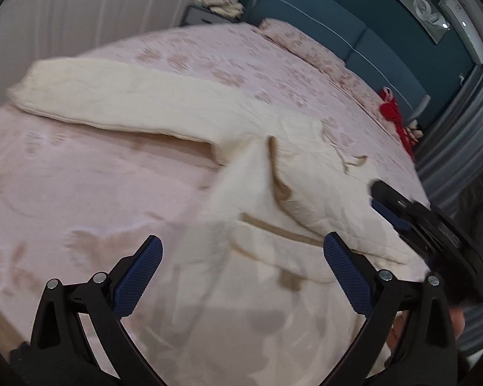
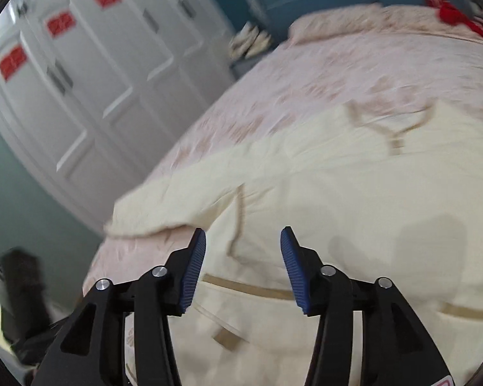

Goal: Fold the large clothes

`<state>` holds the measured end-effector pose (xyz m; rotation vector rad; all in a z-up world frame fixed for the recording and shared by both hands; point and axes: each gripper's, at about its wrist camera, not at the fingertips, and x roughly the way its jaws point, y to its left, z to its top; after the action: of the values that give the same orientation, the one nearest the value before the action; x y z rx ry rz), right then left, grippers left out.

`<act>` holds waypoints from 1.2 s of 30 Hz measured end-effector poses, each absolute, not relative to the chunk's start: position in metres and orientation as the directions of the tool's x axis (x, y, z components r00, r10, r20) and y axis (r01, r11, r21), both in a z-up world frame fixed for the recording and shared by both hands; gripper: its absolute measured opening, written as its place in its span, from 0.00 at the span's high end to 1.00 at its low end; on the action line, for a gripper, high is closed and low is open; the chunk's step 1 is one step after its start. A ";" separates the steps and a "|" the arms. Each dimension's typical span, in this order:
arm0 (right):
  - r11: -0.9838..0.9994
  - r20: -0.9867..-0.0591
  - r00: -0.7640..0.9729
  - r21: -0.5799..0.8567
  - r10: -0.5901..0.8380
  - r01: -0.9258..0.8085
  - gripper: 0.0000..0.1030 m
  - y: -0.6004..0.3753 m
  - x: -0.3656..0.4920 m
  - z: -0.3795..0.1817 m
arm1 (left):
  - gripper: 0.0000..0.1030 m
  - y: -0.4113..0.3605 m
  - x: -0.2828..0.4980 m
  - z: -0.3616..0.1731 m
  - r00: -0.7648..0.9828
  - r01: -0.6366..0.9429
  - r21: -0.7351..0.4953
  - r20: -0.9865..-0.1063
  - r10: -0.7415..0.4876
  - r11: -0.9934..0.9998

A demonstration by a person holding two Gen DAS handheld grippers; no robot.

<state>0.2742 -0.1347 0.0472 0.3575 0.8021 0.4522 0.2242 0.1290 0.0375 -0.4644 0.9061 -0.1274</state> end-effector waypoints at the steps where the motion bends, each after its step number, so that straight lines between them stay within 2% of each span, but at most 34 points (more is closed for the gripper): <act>1: 0.853 -0.601 0.627 0.473 0.494 -0.219 0.53 -0.152 0.266 0.049 | 0.05 0.123 0.232 0.033 0.603 -0.086 -0.450 -0.734 -0.313 0.889; 4: 0.881 -0.634 0.677 0.472 0.374 -0.044 0.49 -0.228 0.246 0.038 | 0.05 0.096 0.265 0.009 0.539 -0.095 -0.519 -0.744 -0.395 0.849; 8: 0.871 -0.710 0.669 0.452 0.222 0.192 0.47 -0.313 0.230 0.005 | 0.07 0.077 0.290 -0.009 0.519 -0.132 -0.541 -0.751 -0.407 0.831; 10: 0.844 -0.728 0.659 0.463 0.186 0.273 0.47 -0.346 0.229 -0.011 | 0.16 0.073 0.300 -0.011 0.528 -0.137 -0.522 -0.758 -0.384 0.842; 12: 0.794 -0.731 0.657 0.504 0.182 0.341 0.47 -0.377 0.233 -0.028 | 0.37 0.071 0.308 -0.013 0.522 -0.134 -0.508 -0.766 -0.375 0.851; 13: 0.768 -0.723 0.665 0.529 0.186 0.361 0.47 -0.389 0.235 -0.035 | 0.43 0.071 0.312 -0.014 0.517 -0.137 -0.492 -0.776 -0.362 0.860; 15: 0.727 -0.709 0.680 0.566 0.189 0.388 0.47 -0.406 0.240 -0.042 | 0.73 0.073 0.321 -0.016 0.505 -0.131 -0.460 -0.793 -0.340 0.878; 16: 0.709 -0.698 0.689 0.586 0.196 0.392 0.48 -0.411 0.244 -0.044 | 0.84 0.076 0.323 -0.016 0.499 -0.126 -0.454 -0.798 -0.339 0.882; 17: 0.685 -0.682 0.702 0.611 0.203 0.396 0.48 -0.417 0.251 -0.046 | 0.88 0.077 0.327 -0.016 0.495 -0.117 -0.447 -0.800 -0.338 0.887; 18: 0.674 -0.672 0.711 0.624 0.206 0.395 0.49 -0.419 0.256 -0.044 | 0.89 0.079 0.330 -0.014 0.504 -0.114 -0.439 -0.799 -0.329 0.891; 20: 0.656 -0.657 0.723 0.645 0.212 0.393 0.75 -0.425 0.269 -0.040 | 0.90 0.080 0.338 -0.004 0.534 -0.097 -0.409 -0.791 -0.299 0.907; 21: 0.665 -0.656 0.726 0.638 0.206 0.388 0.91 -0.427 0.276 -0.034 | 0.91 0.080 0.340 0.003 0.553 -0.092 -0.395 -0.784 -0.283 0.914; 22: 0.680 -0.642 0.740 0.635 0.199 0.368 0.92 -0.428 0.278 -0.023 | 0.91 0.081 0.344 0.016 0.589 -0.074 -0.388 -0.760 -0.273 0.919; 26: 0.775 -0.475 0.870 0.597 0.132 0.208 0.95 -0.410 0.258 0.041 | 0.92 0.084 0.349 0.056 0.701 -0.033 -0.373 -0.670 -0.245 0.927; 27: 0.811 -0.488 0.867 0.544 0.097 0.216 0.95 -0.404 0.259 0.039 | 0.98 0.082 0.353 0.052 0.706 -0.028 -0.346 -0.671 -0.226 0.938; 29: 0.846 -0.639 0.769 0.408 -0.003 0.342 0.95 -0.403 0.275 0.009 | 1.00 0.079 0.364 0.019 0.646 -0.090 -0.238 -0.753 -0.125 0.967; 30: 0.829 -0.674 0.739 0.414 0.000 0.377 0.95 -0.409 0.276 -0.007 | 1.00 0.082 0.367 0.001 0.611 -0.107 -0.227 -0.783 -0.117 0.968; 31: 0.801 -0.699 0.715 0.434 0.012 0.411 0.95 -0.419 0.275 -0.022 | 1.00 0.087 0.369 -0.017 0.575 -0.132 -0.225 -0.810 -0.110 0.965; 33: 0.754 -0.709 0.703 0.491 0.054 0.437 0.96 -0.432 0.270 -0.041 | 1.00 0.099 0.361 -0.037 0.568 -0.135 -0.292 -0.806 -0.167 0.947; 36: 0.801 -0.744 0.668 0.417 0.029 0.430 0.96 -0.424 0.276 -0.045 | 1.00 0.095 0.356 -0.030 0.589 -0.108 -0.266 -0.793 -0.154 0.958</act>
<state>0.2760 -0.4238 -0.0445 0.6148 0.8185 -0.2427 0.3563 0.0953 -0.0302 -0.3012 0.9444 -0.0276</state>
